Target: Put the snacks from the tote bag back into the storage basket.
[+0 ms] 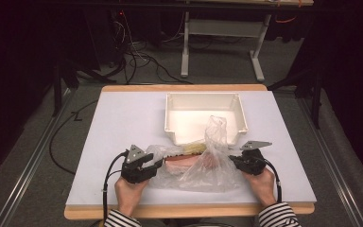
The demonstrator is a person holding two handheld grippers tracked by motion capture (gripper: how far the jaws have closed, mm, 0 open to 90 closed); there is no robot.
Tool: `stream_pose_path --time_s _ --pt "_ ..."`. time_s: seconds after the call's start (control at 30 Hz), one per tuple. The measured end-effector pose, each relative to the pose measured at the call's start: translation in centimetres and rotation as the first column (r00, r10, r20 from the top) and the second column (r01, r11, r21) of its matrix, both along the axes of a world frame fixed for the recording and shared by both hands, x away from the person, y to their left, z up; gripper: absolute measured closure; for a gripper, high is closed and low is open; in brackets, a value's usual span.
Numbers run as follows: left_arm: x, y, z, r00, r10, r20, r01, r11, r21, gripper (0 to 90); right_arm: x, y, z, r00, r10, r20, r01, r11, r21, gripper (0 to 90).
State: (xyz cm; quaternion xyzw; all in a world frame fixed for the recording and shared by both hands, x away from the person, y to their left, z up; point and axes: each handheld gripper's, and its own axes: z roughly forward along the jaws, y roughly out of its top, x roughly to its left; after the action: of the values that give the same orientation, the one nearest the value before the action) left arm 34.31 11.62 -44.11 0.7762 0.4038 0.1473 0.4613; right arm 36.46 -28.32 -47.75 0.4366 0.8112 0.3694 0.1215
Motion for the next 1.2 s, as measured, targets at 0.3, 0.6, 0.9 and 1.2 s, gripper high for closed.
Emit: stream_pose_path --time_s 0.3,0.6,0.9,1.2 --pt "1.6 -1.2 2.1 0.9996 0.004 0.029 -0.005 0.9999 0.015 44.2 -0.2 -0.1 -0.3 0.9997 0.0 0.023 0.0 1.0 0.007 89.7" --pt "4.8 -2.1 -0.7 0.9971 -0.006 -0.076 0.006 1.0 0.007 83.3 -0.2 -0.1 -0.3 0.9996 -0.001 0.028 0.0 1.0 0.016 89.7" --pt "4.2 -2.6 -3.6 0.9956 0.056 -0.076 -0.049 0.9946 0.091 87.6 -0.3 0.0 -0.3 0.9993 0.006 0.036 -0.006 1.0 0.003 88.6" --pt "4.0 -2.3 -4.4 0.9946 0.079 -0.067 -0.075 0.9954 0.06 60.5 -0.6 -0.9 1.8 0.996 -0.063 0.064 0.062 0.998 0.012 62.3"
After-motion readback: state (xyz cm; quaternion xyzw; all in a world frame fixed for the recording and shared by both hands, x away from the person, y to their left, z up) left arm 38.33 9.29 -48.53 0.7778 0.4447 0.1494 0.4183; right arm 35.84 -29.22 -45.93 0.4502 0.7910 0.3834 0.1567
